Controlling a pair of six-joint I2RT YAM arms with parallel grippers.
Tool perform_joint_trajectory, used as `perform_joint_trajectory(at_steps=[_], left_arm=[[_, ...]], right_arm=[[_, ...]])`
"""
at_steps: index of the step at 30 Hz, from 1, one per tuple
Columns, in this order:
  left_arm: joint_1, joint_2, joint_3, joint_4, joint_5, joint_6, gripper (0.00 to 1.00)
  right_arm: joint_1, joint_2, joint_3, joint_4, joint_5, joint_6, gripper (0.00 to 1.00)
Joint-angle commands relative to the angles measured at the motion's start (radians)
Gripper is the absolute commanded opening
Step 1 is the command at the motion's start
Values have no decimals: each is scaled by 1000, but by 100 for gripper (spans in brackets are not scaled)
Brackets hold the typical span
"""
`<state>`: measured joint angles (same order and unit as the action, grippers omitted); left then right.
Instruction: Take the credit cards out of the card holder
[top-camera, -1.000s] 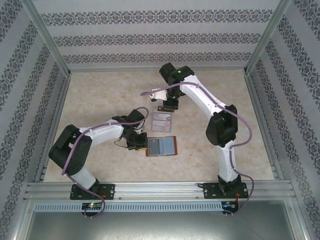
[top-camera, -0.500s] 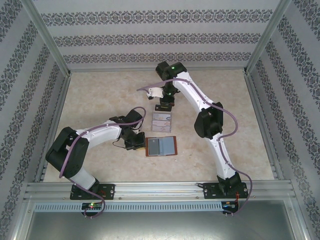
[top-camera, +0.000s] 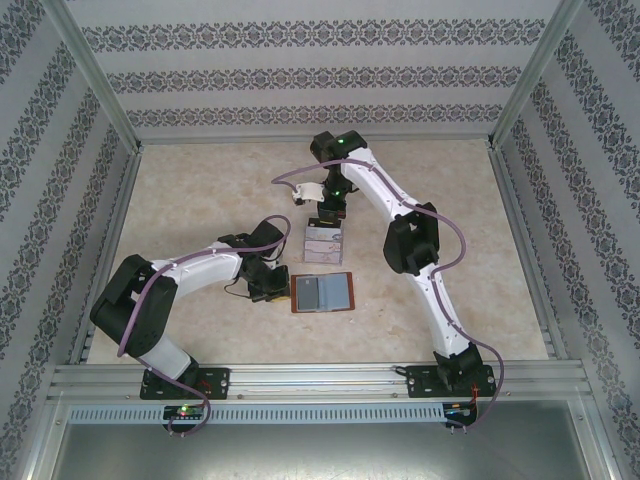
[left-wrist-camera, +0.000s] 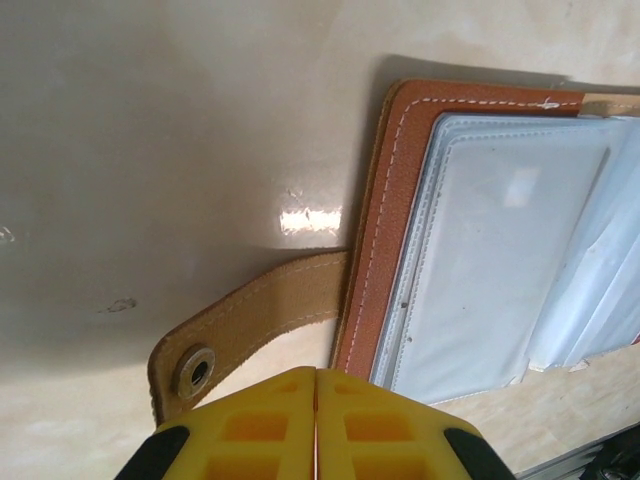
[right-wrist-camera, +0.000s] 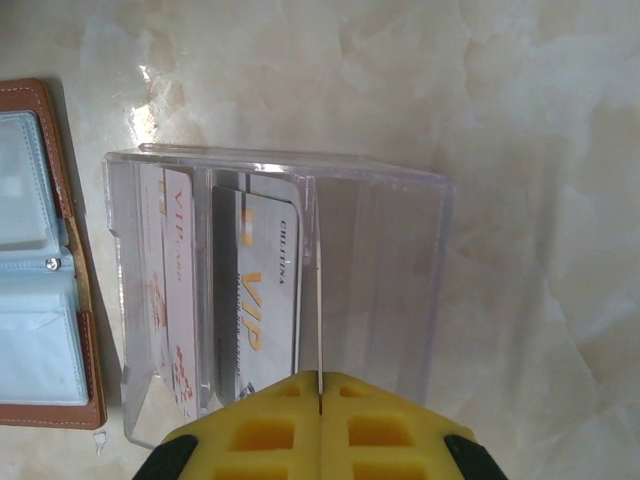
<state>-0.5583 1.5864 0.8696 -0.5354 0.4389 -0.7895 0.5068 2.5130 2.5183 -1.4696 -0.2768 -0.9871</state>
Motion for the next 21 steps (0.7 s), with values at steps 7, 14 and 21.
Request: perform_joint_trajectory(at_steps=[7,14,21], left_arm=[[19,-23,-8,-29,-19,-1,8],[20,-28,-4,-25,-19,-2,8],[21,-25,-1,-23,-14,1,8]], right_arm=[[16,44,19,-52,-32,11,3],[16,23,29,-23,-11,18,16],[18,-17,31,26,49,33,22]])
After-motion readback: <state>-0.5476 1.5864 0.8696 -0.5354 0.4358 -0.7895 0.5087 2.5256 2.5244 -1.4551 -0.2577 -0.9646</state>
